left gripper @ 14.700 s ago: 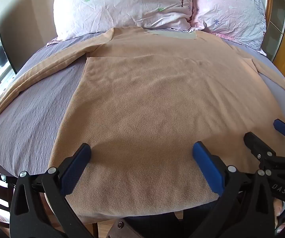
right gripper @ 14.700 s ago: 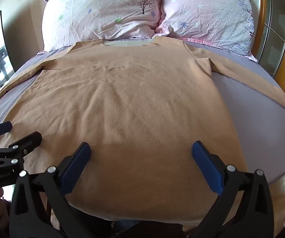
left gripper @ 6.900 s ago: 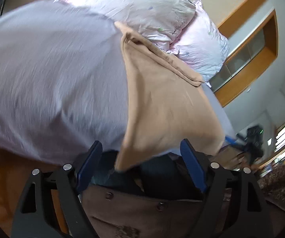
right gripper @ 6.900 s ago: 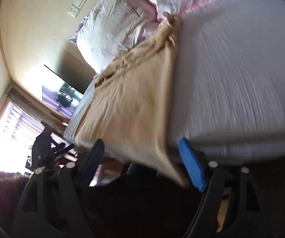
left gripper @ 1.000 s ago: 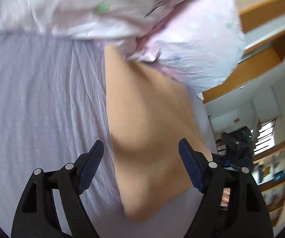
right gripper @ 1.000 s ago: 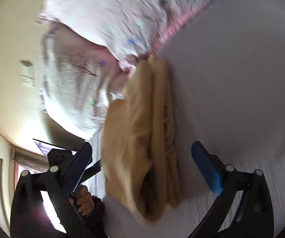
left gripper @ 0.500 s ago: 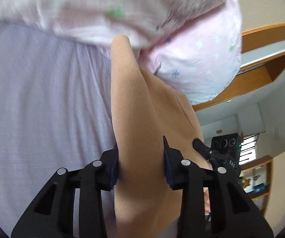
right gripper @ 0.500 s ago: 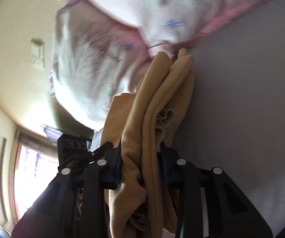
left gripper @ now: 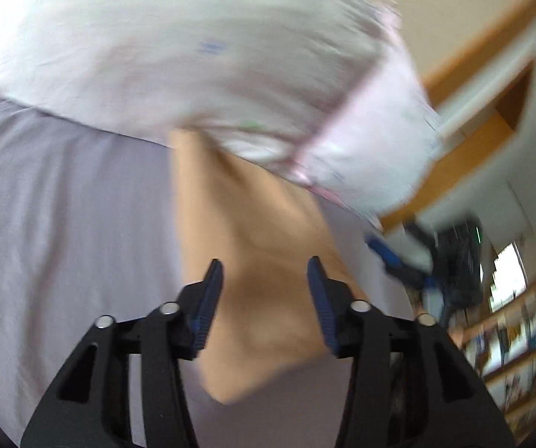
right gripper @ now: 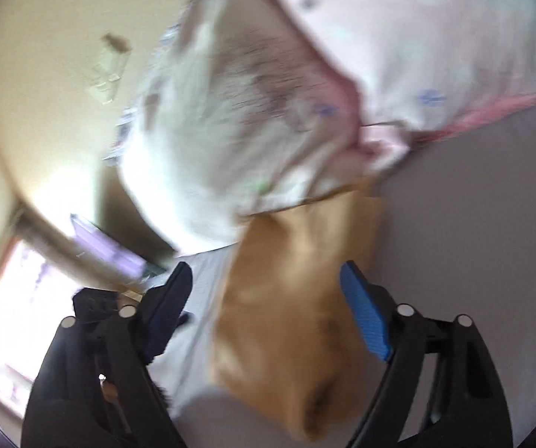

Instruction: Fold small clothes

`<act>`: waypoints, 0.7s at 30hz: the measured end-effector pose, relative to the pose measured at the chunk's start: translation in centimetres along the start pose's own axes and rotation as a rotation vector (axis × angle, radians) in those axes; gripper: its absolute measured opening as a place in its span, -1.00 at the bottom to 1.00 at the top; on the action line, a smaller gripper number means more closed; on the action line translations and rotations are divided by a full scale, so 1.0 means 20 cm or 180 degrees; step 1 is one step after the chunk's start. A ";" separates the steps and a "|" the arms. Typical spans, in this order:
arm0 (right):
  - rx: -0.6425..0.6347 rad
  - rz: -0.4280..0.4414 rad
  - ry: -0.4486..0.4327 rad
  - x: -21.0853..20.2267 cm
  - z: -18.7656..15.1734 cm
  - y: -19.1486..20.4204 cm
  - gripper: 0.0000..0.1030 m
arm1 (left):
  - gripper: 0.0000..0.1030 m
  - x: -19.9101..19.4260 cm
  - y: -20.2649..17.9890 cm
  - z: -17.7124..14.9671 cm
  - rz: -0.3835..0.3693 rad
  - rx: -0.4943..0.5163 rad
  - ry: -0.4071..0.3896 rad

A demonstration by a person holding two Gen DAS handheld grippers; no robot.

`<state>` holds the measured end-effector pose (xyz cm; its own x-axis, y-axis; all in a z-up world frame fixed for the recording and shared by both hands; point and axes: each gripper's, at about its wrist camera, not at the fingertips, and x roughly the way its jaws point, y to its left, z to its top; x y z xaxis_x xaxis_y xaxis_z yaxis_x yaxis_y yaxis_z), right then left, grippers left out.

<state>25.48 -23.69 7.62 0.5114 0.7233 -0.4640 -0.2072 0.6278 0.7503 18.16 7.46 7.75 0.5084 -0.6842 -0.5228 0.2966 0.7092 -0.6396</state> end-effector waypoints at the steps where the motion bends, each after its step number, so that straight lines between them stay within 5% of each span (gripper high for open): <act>1: -0.0009 0.0025 0.0062 0.03 0.00 0.01 0.66 | 0.09 0.02 -0.04 -0.03 -0.0031 0.0093 0.0079; 5: 0.0322 -0.0085 0.0588 0.25 -0.03 -0.10 0.64 | 0.13 0.18 -0.09 -0.12 0.0204 0.0303 0.0360; 6: 0.0439 -0.0121 0.0581 0.25 -0.04 -0.15 0.46 | 0.12 0.20 -0.09 -0.14 0.0301 0.0325 0.0413; 8: 0.0520 -0.0192 0.0453 0.16 -0.04 -0.17 0.48 | 0.13 0.15 -0.09 -0.17 0.0358 0.0403 0.0395; 11: 0.0049 -0.0815 0.0087 -0.08 -0.11 -0.05 0.90 | 0.54 0.02 -0.10 -0.24 0.0539 0.0576 0.0289; 13: -0.0254 -0.1007 0.0003 -0.16 -0.19 0.02 0.96 | 0.88 -0.05 -0.11 -0.31 0.0855 0.0700 0.0144; 16: -0.0858 -0.1629 0.0060 -0.20 -0.41 0.13 0.96 | 0.89 -0.06 -0.10 -0.39 0.1319 0.0875 0.0121; 21: -0.1188 -0.1970 0.0231 -0.09 -0.68 0.17 0.96 | 0.89 -0.02 -0.07 -0.50 0.1571 0.1054 0.0309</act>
<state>12.56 -19.04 4.64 0.5732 0.2129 -0.7913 -0.1752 0.9752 0.1355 9.39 5.11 3.12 0.5788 -0.2620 -0.7723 0.2882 0.9516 -0.1068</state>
